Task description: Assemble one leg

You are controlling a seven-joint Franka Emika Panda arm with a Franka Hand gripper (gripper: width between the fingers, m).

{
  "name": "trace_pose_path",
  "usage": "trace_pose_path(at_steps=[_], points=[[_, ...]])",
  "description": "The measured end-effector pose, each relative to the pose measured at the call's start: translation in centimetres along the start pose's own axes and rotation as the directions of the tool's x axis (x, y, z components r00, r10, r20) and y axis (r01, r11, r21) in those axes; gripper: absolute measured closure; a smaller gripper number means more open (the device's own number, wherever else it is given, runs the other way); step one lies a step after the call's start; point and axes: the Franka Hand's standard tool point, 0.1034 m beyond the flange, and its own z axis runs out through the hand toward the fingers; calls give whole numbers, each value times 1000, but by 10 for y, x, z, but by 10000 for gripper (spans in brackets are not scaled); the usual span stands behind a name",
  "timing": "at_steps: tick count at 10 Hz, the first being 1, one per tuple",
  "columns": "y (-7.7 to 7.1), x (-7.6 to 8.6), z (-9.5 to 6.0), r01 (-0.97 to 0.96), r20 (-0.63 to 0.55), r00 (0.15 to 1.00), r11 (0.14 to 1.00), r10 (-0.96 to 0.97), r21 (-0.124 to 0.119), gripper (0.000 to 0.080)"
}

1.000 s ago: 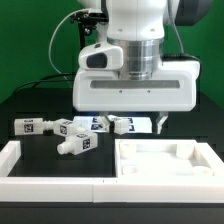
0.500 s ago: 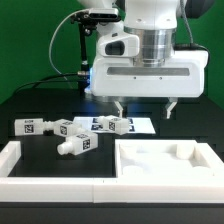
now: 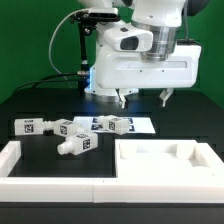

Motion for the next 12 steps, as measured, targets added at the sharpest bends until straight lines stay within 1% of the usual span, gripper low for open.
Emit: trace_pose_path(at_steps=[1,4,5,6,7,8,9,10,11,12], points=[[4,1,1,55,-31,998,998,-54,6,151],[3,-1,3,58,-4,998,998,-58,10,151],[1,-3,4,52,0,999,999,-52,7,151],[-10,-13,12,51,36,998,999,-51,-5,151],[-18,-28,21,64,110,992,998,-60,-28,151],[-21,-44,31,74,162,984,997,-68,-30,151],[-16,-52,35,67,188,980,997,-61,-26,151],[-17,-54,33,69,294,954,997,-59,-24,151],[-18,-49,33,75,347,936,997,-62,-25,151],[-18,-51,35,76,397,916,997,-61,-23,151]])
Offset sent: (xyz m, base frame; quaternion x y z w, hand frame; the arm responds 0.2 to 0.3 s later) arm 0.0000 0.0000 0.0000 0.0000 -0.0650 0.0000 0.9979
